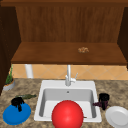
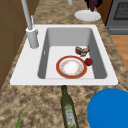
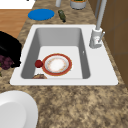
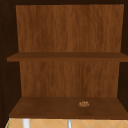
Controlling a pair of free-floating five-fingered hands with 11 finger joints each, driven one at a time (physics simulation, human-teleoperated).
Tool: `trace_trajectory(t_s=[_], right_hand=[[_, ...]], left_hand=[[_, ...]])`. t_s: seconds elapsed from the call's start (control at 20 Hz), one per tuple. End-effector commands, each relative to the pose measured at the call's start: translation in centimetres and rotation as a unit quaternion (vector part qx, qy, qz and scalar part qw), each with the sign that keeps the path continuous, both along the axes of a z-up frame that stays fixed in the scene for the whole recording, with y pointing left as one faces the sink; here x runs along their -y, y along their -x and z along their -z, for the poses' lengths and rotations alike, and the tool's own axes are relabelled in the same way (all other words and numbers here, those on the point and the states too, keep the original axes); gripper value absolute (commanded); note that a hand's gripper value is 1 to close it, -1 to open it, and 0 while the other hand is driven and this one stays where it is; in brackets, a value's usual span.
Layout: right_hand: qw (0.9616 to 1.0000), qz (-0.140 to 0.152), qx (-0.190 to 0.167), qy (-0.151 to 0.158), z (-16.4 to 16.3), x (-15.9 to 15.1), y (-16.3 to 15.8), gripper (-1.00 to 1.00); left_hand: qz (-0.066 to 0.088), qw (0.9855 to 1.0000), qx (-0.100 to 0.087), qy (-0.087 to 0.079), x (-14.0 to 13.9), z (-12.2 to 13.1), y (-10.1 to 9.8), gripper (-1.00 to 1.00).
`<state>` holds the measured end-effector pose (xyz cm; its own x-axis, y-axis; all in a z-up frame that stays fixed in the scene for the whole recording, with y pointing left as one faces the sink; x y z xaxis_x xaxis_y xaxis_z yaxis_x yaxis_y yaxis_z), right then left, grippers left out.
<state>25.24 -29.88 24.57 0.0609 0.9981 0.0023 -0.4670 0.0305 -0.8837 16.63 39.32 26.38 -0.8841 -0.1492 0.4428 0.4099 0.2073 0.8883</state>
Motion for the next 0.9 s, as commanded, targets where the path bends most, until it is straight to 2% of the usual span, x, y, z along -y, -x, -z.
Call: trace_trajectory(t_s=[0.0,0.2,0.5,0.6,0.65,0.85], right_hand=[[0.9999,-0.002,0.0,-0.015,-0.9,2.5,1.4,1.0],[0.9998,-0.002,0.0,-0.017,-1.5,5.2,3.0,1.0],[0.9998,-0.004,-0.004,-0.018,-0.6,9.5,4.7,1.0],[0.9996,-0.012,-0.019,-0.014,1.4,10.7,4.6,1.0],[0.9996,-0.02,-0.019,-0.011,2.7,11.2,4.3,1.0],[0.9996,-0.02,-0.015,-0.01,5.9,13.4,2.4,1.0]], left_hand=[[0.0,1.0,0.0,0.0,0.0,0.0,0.0,0.0],[0.0,1.0,0.0,0.0,0.0,0.0,0.0,0.0],[0.0,1.0,0.0,0.0,0.0,0.0,0.0,0.0],[0.0,1.0,0.0,0.0,0.0,0.0,0.0,0.0],[0.0,1.0,0.0,0.0,0.0,0.0,0.0,0.0],[0.0,1.0,0.0,0.0,0.0,0.0,0.0,0.0]])
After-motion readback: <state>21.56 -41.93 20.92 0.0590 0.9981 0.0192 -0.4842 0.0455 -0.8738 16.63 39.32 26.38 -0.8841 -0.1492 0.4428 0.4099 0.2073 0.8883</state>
